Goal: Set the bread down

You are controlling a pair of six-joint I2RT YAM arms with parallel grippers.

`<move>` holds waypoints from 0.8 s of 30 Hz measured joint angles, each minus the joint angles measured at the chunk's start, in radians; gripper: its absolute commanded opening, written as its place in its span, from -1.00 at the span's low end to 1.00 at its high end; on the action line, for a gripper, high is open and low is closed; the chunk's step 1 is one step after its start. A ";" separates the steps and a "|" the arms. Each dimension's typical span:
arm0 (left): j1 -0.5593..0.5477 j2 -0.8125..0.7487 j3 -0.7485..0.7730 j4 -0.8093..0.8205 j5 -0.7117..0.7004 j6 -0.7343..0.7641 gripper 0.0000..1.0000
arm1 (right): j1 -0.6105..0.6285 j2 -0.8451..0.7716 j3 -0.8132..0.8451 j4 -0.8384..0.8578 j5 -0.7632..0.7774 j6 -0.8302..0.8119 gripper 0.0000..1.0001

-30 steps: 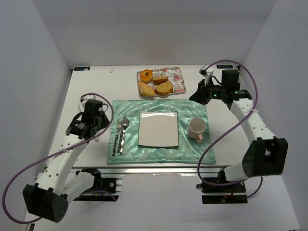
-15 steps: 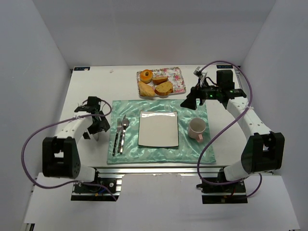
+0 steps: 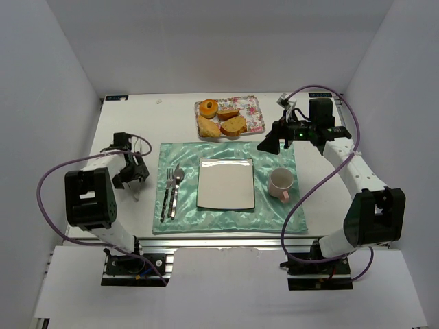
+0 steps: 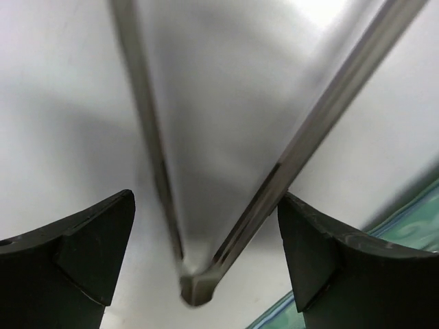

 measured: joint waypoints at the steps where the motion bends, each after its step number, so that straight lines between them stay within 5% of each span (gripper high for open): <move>1: 0.000 0.016 0.013 0.020 0.007 0.006 0.79 | 0.000 0.002 0.002 0.000 0.000 0.000 0.79; 5: 0.005 0.081 0.067 0.103 0.046 0.022 0.50 | -0.002 0.011 0.012 -0.002 0.000 0.001 0.79; 13: 0.023 0.090 0.060 0.200 0.082 0.033 -0.63 | -0.016 0.011 0.012 -0.002 0.000 0.001 0.79; 16: 0.027 0.048 0.025 0.199 0.136 0.037 -0.82 | -0.025 0.010 0.011 -0.002 -0.001 0.000 0.79; 18: 0.026 -0.005 0.015 0.175 0.199 0.037 -0.81 | -0.032 0.007 0.007 -0.003 -0.001 0.000 0.78; 24: -0.042 -0.193 0.090 0.146 0.396 -0.006 -0.21 | -0.048 0.006 0.006 -0.003 -0.010 0.005 0.78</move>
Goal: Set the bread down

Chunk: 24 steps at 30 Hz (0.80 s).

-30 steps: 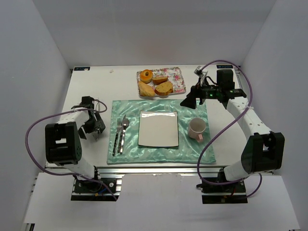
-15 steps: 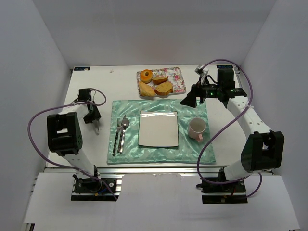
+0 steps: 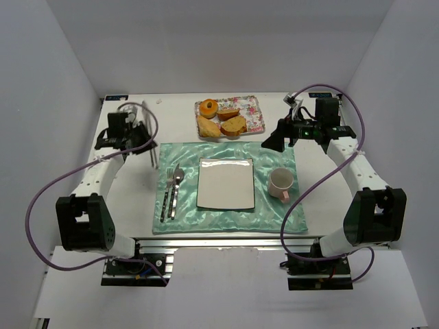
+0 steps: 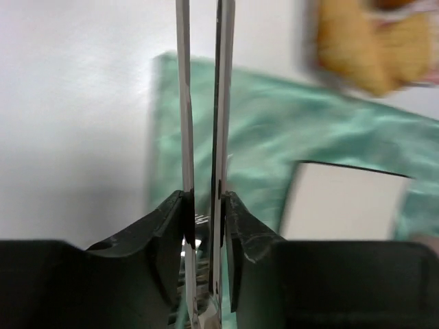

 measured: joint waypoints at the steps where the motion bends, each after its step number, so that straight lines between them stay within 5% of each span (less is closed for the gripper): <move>1: -0.033 -0.011 0.038 -0.004 0.023 -0.015 -0.16 | -0.003 0.000 0.000 0.000 -0.004 0.001 0.78; 8: -0.216 0.071 0.246 -0.003 0.209 -0.106 -0.01 | -0.018 -0.001 0.000 0.005 -0.017 0.018 0.79; 24: -0.233 0.275 0.413 -0.135 0.323 -0.246 0.11 | -0.058 -0.057 -0.079 0.032 -0.037 0.045 0.78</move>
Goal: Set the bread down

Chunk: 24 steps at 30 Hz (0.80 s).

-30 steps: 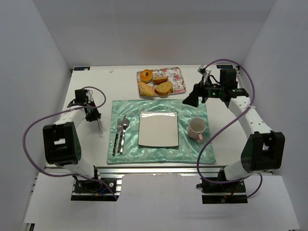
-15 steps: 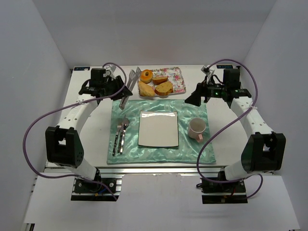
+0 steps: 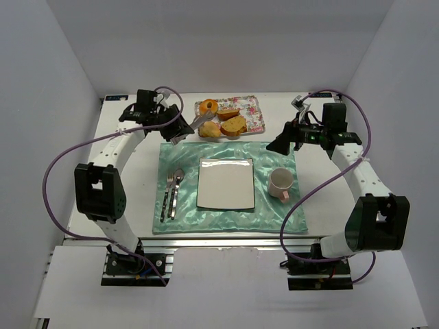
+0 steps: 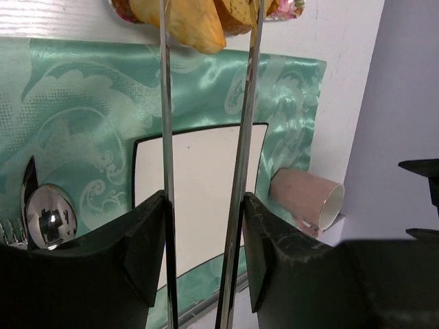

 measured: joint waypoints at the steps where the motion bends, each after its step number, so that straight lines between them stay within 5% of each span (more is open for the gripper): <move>1: -0.003 0.005 0.019 -0.021 -0.014 -0.002 0.11 | -0.002 0.000 -0.002 0.000 0.000 0.000 0.78; 13: -0.025 0.051 0.169 -0.235 -0.170 0.013 0.11 | -0.014 -0.005 -0.019 0.024 -0.010 0.024 0.79; 24: -0.039 0.146 0.171 -0.230 -0.152 0.006 0.11 | -0.014 -0.005 -0.019 0.031 -0.018 0.030 0.78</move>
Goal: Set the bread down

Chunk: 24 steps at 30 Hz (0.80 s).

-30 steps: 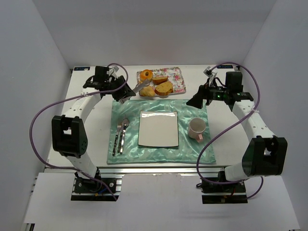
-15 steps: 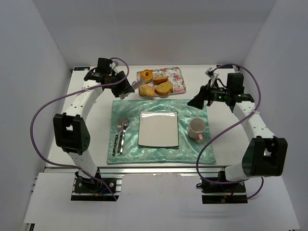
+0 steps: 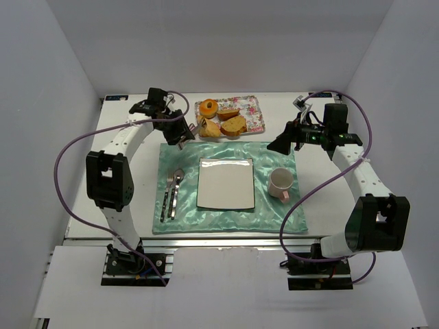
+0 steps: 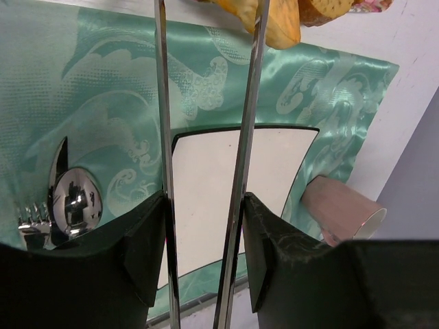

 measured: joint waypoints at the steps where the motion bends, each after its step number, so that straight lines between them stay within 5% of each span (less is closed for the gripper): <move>1: -0.002 0.014 0.004 0.004 0.007 -0.001 0.11 | 0.000 0.000 0.000 0.000 0.000 0.000 0.78; 16: -0.009 0.026 -0.018 0.048 0.056 -0.020 -0.97 | -0.011 0.000 0.000 0.001 0.000 0.000 0.79; 24: 0.007 -0.085 -0.029 0.100 0.120 -0.057 -1.00 | -0.012 0.000 -0.002 0.002 -0.004 0.001 0.78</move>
